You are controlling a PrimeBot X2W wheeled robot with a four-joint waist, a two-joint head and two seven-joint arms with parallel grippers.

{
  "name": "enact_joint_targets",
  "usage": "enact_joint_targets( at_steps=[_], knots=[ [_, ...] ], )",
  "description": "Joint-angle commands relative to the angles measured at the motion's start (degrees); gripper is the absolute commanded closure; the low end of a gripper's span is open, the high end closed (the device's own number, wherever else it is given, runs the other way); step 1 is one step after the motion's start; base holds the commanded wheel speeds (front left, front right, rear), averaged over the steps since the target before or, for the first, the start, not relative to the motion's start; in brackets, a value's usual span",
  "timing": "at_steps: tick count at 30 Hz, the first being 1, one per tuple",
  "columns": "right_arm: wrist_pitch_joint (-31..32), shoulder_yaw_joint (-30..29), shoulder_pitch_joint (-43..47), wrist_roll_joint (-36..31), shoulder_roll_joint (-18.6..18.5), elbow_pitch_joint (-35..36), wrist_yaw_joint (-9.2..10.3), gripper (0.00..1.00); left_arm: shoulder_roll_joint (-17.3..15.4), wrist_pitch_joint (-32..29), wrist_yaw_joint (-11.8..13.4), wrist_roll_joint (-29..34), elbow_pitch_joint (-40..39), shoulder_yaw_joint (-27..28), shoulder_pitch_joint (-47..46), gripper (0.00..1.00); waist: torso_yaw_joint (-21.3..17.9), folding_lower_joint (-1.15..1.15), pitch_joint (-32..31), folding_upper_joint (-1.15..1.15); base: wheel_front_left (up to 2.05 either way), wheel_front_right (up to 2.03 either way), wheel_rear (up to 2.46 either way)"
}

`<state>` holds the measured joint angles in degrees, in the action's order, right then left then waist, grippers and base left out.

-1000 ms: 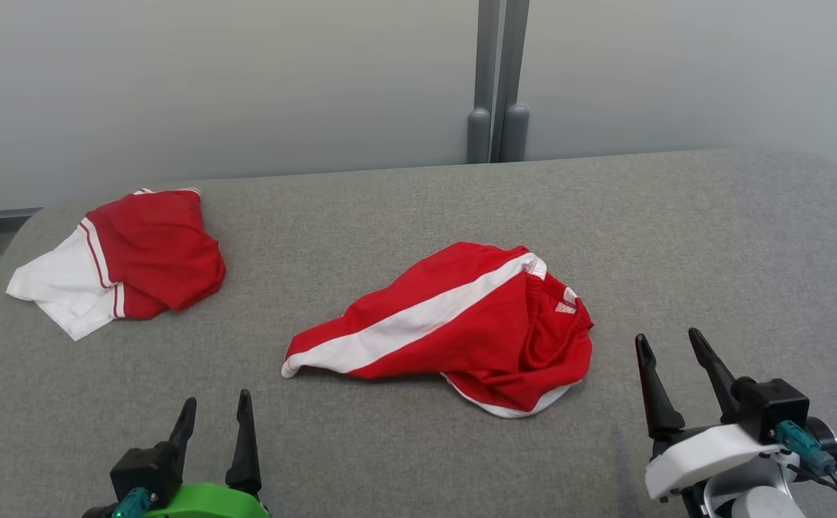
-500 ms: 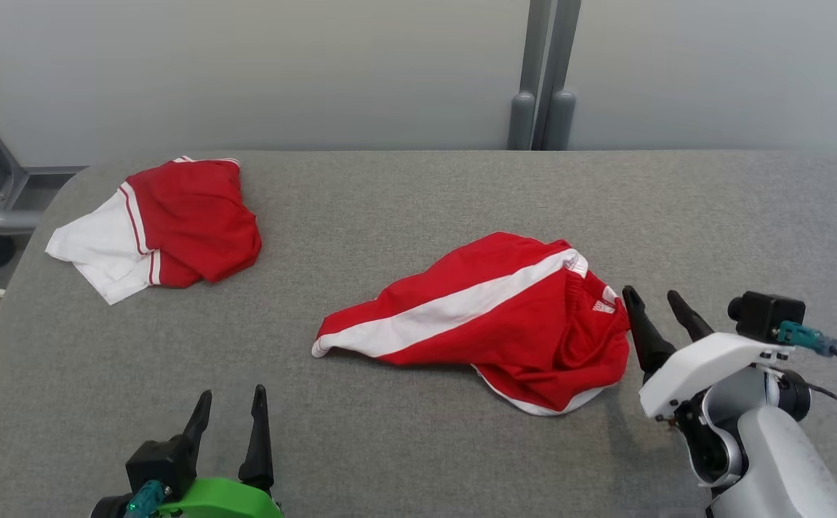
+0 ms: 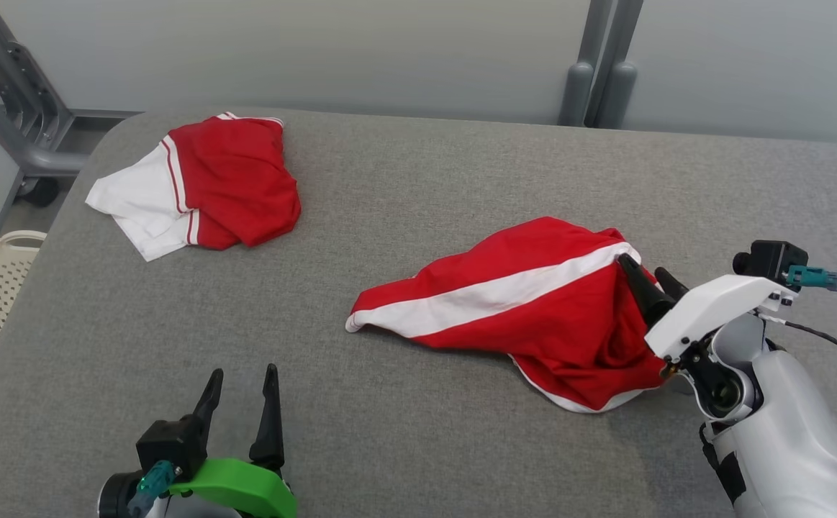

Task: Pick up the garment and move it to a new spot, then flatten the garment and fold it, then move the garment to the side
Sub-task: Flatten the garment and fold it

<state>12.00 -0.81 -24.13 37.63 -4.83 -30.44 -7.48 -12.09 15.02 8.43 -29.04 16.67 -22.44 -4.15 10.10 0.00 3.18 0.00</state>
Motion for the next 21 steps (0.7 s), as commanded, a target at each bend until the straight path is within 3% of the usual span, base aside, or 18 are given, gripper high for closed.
enact_joint_targets(
  at_steps=[1,12,16,19,21],
  knots=[
    [0.4,0.0,-1.0,0.9,-0.3,-0.6,-0.01,0.0,0.1,0.1,-0.2,0.3,0.2,0.0,-0.9,0.0,1.0,0.0,0.9,0.0,0.0,0.0,0.0],
    [3.2,2.6,-4.2,8.4,-2.4,-3.0,-0.02,0.0,0.8,0.1,-0.6,0.6,0.9,0.3,-1.7,0.0,2.8,0.0,1.7,0.0,0.0,0.0,0.0],
    [4.0,4.4,-4.1,10.3,-3.6,-1.8,-0.02,0.36,0.9,0.2,-0.6,0.8,0.9,0.6,-1.5,0.0,2.7,0.0,1.6,0.0,0.0,0.0,0.0],
    [4.2,5.6,-3.8,11.6,-4.4,-0.6,-0.02,0.47,1.0,0.2,-0.6,1.0,0.8,0.7,-1.2,0.0,2.5,0.0,1.5,0.0,0.0,0.0,0.0],
    [4.2,5.9,-3.7,12.0,-4.7,-0.2,-0.02,0.49,1.0,0.2,-0.6,1.0,0.7,0.8,-1.1,0.0,2.5,0.0,1.4,0.0,0.0,0.0,0.0]
  ],
)
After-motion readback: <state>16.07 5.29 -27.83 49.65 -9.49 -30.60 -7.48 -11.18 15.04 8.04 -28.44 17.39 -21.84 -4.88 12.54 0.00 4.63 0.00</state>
